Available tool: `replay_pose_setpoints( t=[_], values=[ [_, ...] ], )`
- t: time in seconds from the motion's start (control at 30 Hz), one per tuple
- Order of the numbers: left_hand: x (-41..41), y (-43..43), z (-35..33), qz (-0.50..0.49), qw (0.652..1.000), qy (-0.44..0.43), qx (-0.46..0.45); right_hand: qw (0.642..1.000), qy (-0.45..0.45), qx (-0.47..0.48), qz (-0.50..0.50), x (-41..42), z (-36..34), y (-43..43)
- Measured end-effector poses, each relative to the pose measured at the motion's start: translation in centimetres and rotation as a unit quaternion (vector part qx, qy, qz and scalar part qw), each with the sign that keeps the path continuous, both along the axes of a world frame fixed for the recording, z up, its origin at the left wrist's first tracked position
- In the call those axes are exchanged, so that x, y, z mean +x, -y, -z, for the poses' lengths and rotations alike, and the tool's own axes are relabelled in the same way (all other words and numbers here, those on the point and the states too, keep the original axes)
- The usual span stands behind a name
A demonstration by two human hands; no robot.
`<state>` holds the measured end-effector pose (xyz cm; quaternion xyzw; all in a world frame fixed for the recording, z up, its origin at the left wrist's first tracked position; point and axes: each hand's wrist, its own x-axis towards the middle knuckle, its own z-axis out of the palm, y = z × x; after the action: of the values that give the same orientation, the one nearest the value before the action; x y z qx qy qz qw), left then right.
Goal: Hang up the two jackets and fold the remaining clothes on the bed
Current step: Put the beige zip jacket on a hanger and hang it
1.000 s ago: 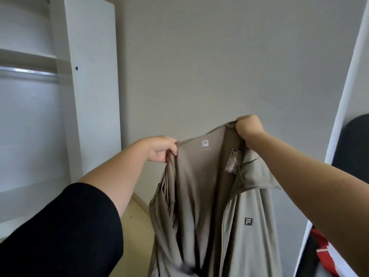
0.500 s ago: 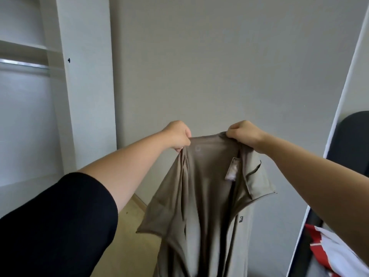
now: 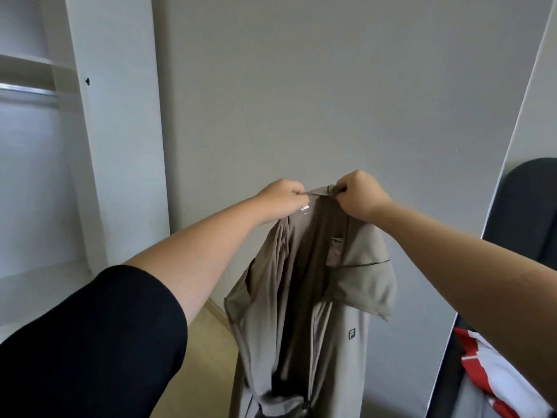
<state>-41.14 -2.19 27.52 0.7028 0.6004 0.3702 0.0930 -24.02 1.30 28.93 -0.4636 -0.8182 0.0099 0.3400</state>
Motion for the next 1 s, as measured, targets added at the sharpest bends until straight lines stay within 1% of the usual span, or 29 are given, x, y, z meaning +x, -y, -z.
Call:
replay_pose_setpoints(
  t=[0.03,0.1,0.2,0.27,0.33,0.37,0.43,0.5,0.53,0.57,0.6,0.63,0.67,0.7,0.73,0.77,0.8,0.83,0.87,0.93,0.97,1.0],
  values=[
    [0.2,0.0,0.2,0.007,1.000,-0.017,-0.019,1.000,-0.017,0.017,0.000,-0.1,0.0,-0.1],
    [0.1,-0.4,0.8,-0.025,0.996,-0.081,-0.028,0.999,-0.026,0.041,-0.004,-0.4,0.0,-0.2],
    [-0.4,-0.8,1.6,-0.147,0.976,-0.158,0.005,0.998,-0.023,0.056,0.003,0.0,0.5,-0.4],
    [-1.1,-0.9,2.4,-0.205,0.962,-0.181,-0.010,0.997,-0.022,0.067,0.030,0.9,0.6,-0.7],
    [-1.8,-1.2,3.4,-0.239,0.947,-0.210,-0.052,0.993,0.025,0.084,0.077,2.2,0.8,-0.9],
    [-2.2,-1.5,3.8,-0.251,0.941,-0.219,-0.066,0.987,0.075,0.093,0.102,2.9,0.8,-1.0],
    [-2.4,-1.9,4.2,-0.274,0.938,-0.203,-0.061,0.968,0.175,0.106,0.145,3.9,1.1,-1.1],
    [-2.2,-2.5,4.0,-0.294,0.942,-0.163,-0.013,0.951,0.219,0.133,0.170,4.5,1.5,-1.4],
    [-2.2,-2.8,3.9,-0.303,0.943,-0.137,0.019,0.945,0.225,0.155,0.182,4.9,1.7,-1.7],
    [-2.1,-2.9,3.7,-0.309,0.944,-0.112,0.032,0.937,0.231,0.170,0.200,5.3,1.9,-2.1],
    [-2.2,-2.9,3.6,-0.311,0.946,-0.097,0.014,0.930,0.239,0.170,0.221,5.6,2.2,-2.3],
    [-2.3,-2.9,3.6,-0.305,0.949,-0.075,-0.032,0.923,0.254,0.145,0.249,5.8,2.5,-2.4],
    [-2.5,-2.9,3.8,-0.292,0.952,-0.047,-0.081,0.918,0.266,0.101,0.277,6.0,2.7,-2.5],
    [-2.5,-3.0,4.0,-0.276,0.953,-0.002,-0.122,0.917,0.261,0.048,0.297,6.3,3.1,-2.6],
    [-2.4,-3.1,4.2,-0.260,0.951,0.053,-0.158,0.923,0.238,-0.002,0.303,6.4,3.5,-2.7],
    [-2.1,-3.3,4.3,-0.242,0.946,0.131,-0.173,0.931,0.199,-0.044,0.303,6.5,3.8,-2.9],
    [-1.7,-3.4,4.2,-0.225,0.933,0.215,-0.180,0.941,0.142,-0.081,0.297,6.5,3.9,-3.0],
    [-1.1,-3.6,4.1,-0.211,0.919,0.282,-0.178,0.947,0.078,-0.122,0.285,6.5,3.8,-3.1],
    [-0.6,-3.7,4.0,-0.192,0.905,0.336,-0.175,0.947,0.013,-0.175,0.269,6.5,3.6,-3.1],
    [0.4,-3.7,3.5,-0.155,0.890,0.397,-0.160,0.919,-0.094,-0.301,0.235,6.6,3.2,-2.8],
    [0.9,-3.6,3.1,-0.146,0.885,0.415,-0.150,0.908,-0.130,-0.334,0.218,6.7,3.1,-2.7],
    [1.4,-3.4,2.7,-0.137,0.880,0.431,-0.145,0.904,-0.156,-0.342,0.205,6.8,3.1,-2.7]
  ],
)
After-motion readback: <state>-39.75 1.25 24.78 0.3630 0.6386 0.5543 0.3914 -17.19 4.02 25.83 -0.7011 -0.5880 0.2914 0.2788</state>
